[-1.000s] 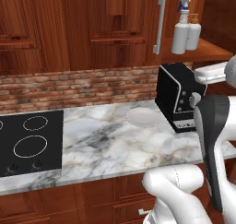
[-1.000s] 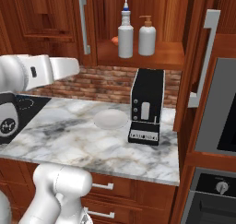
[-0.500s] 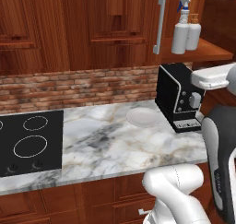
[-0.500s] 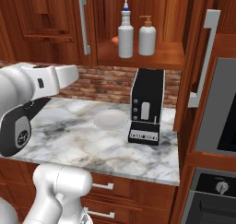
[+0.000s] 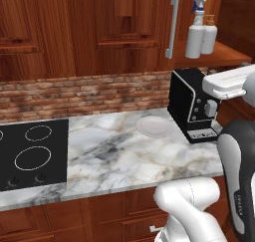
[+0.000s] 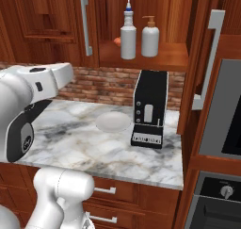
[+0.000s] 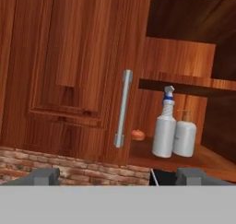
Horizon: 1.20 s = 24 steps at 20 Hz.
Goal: Pick the spray and soap dispenser from the cabinet and place them on the counter.
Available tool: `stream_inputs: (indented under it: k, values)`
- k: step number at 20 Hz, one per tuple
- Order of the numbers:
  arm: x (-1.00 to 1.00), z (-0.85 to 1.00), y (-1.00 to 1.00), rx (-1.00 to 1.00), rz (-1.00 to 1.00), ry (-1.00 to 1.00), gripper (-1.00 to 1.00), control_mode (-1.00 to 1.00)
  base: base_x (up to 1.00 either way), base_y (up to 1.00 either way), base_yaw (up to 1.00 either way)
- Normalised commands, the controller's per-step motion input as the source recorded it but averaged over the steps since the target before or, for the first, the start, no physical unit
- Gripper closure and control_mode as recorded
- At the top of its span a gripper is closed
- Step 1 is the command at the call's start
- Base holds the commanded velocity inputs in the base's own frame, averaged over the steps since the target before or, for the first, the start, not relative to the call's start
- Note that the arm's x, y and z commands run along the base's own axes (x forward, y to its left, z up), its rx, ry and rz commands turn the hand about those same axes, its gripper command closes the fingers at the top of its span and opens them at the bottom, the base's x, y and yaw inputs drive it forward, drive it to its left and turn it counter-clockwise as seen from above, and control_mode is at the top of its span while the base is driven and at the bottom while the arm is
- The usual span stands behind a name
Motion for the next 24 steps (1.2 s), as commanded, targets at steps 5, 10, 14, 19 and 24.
stream_inputs:
  k: [5, 10, 14, 19, 24]
  values:
    - [0.00, 0.08, 0.02, 0.00, 0.00, -0.08, -1.00, -1.00, 0.00, 0.00, 0.00]
    - [0.03, 0.03, 0.01, 0.03, 0.00, -0.06, -1.00, -1.00, 0.00, 0.00, 0.00]
    - [0.08, 0.04, 0.00, 0.09, 0.02, -0.01, -1.00, -1.00, 0.00, 0.00, 0.00]
    - [0.19, 0.12, 0.11, 0.10, 0.02, -0.01, -1.00, -1.00, 0.00, 0.00, 0.00]
    - [0.22, 0.14, 0.18, 0.08, 0.02, -0.02, -1.00, -1.00, 0.00, 0.00, 0.00]
